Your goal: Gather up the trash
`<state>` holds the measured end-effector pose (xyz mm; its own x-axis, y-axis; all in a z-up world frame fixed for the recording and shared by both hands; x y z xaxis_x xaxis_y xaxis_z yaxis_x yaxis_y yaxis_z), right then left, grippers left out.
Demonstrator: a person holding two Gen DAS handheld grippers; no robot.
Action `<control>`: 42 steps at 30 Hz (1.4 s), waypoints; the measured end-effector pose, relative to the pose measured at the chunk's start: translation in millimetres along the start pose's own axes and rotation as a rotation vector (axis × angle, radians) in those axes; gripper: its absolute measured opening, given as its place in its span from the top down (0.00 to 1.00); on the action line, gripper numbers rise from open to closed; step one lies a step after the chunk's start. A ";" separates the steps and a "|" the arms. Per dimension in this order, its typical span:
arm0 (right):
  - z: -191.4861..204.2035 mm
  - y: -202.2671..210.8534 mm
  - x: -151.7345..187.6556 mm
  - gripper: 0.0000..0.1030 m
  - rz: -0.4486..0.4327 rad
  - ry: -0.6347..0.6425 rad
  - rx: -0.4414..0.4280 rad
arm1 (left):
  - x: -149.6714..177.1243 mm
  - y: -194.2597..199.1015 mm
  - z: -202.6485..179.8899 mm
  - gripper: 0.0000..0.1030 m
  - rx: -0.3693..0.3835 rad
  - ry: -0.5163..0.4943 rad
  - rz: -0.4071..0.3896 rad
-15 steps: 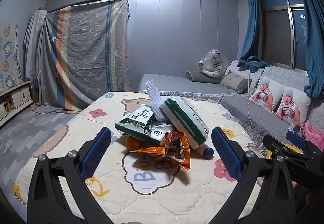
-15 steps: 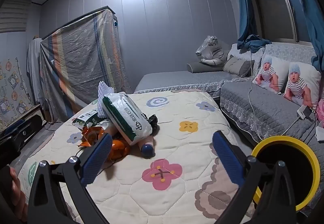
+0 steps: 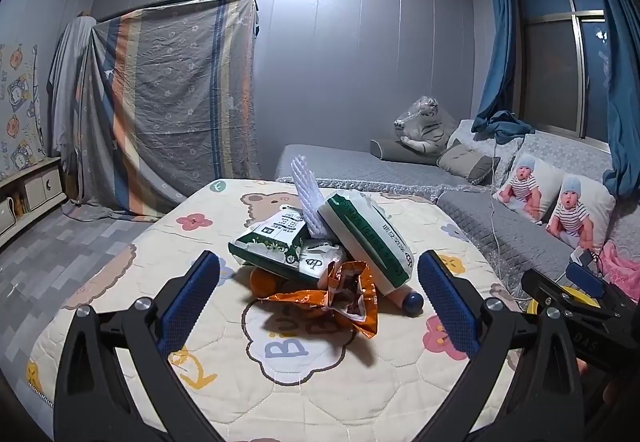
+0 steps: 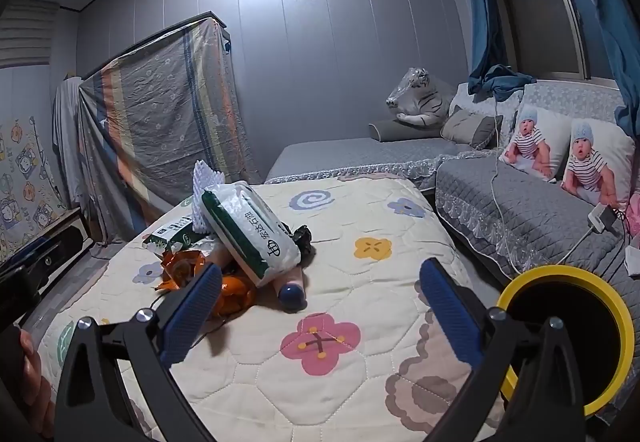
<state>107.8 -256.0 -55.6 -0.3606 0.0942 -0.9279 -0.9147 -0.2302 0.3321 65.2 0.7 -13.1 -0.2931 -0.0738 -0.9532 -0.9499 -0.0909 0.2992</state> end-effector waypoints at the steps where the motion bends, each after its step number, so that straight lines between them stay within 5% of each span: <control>1: 0.0 0.0 0.1 0.07 0.000 -0.001 0.001 | -0.1 0.1 0.2 0.08 0.000 0.001 0.001; 42: -0.8 -1.6 2.4 0.07 0.012 -0.015 -0.004 | 16.7 -15.9 3.5 0.08 0.004 0.020 0.030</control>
<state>108.5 -256.3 -58.6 -0.3740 0.1061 -0.9213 -0.9098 -0.2349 0.3423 75.0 4.4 -34.0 -0.3191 -0.0962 -0.9428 -0.9412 -0.0845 0.3272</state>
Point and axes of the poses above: each gripper's, at about its wrist camera, not at the fingertips, and y roughly against the way its jaws point, z to its left, x to its underside, the point moved 7 cm from there along -y, roughly the way its jaws point, and after that the axes turned 5 degrees about -x, right-handed, at the moved point
